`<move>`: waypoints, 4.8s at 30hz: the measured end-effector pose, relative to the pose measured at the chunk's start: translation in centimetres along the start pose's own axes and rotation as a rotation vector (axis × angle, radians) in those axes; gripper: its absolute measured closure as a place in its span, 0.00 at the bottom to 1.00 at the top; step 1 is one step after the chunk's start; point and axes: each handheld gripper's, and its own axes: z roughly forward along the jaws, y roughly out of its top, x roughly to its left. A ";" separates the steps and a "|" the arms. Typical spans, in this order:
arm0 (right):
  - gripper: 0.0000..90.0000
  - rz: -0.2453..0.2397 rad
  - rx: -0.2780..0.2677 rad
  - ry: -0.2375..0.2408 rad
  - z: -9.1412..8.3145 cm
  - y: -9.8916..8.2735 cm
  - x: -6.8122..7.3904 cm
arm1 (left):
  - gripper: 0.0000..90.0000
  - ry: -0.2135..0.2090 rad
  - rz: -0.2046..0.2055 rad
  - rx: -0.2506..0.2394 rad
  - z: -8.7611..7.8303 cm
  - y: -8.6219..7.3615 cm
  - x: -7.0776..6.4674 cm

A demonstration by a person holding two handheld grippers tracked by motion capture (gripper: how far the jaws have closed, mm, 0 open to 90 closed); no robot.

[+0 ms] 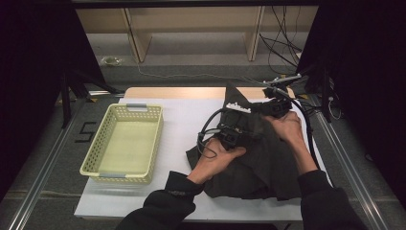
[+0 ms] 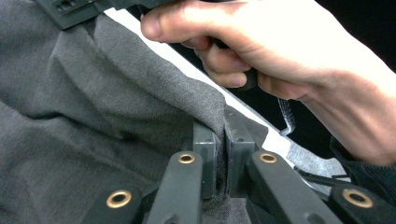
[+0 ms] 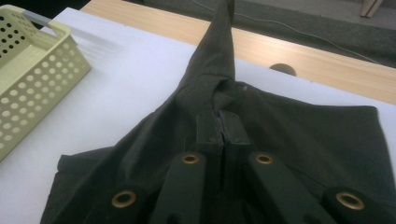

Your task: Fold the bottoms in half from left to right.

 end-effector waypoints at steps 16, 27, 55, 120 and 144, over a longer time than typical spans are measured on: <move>0.99 0.032 -0.009 -0.067 -1.4 -0.8 -2.6 | 0.94 -0.020 -0.018 -0.001 2.4 0.1 0.0; 0.99 0.046 -0.017 -0.107 -2.7 -1.0 -4.2 | 0.94 -0.041 -0.029 -0.008 3.7 0.8 -0.5; 0.99 0.109 0.002 -0.148 -3.6 -4.0 -7.9 | 0.87 -0.106 0.004 0.074 6.9 0.7 -2.2; 0.94 0.223 0.121 -0.183 -0.3 -11.5 -13.7 | 0.33 0.417 -0.144 0.215 -1.5 -8.4 16.5; 0.57 0.174 0.073 -0.167 -1.5 -11.6 -12.0 | 0.81 0.349 -0.176 0.311 0.0 -10.5 18.2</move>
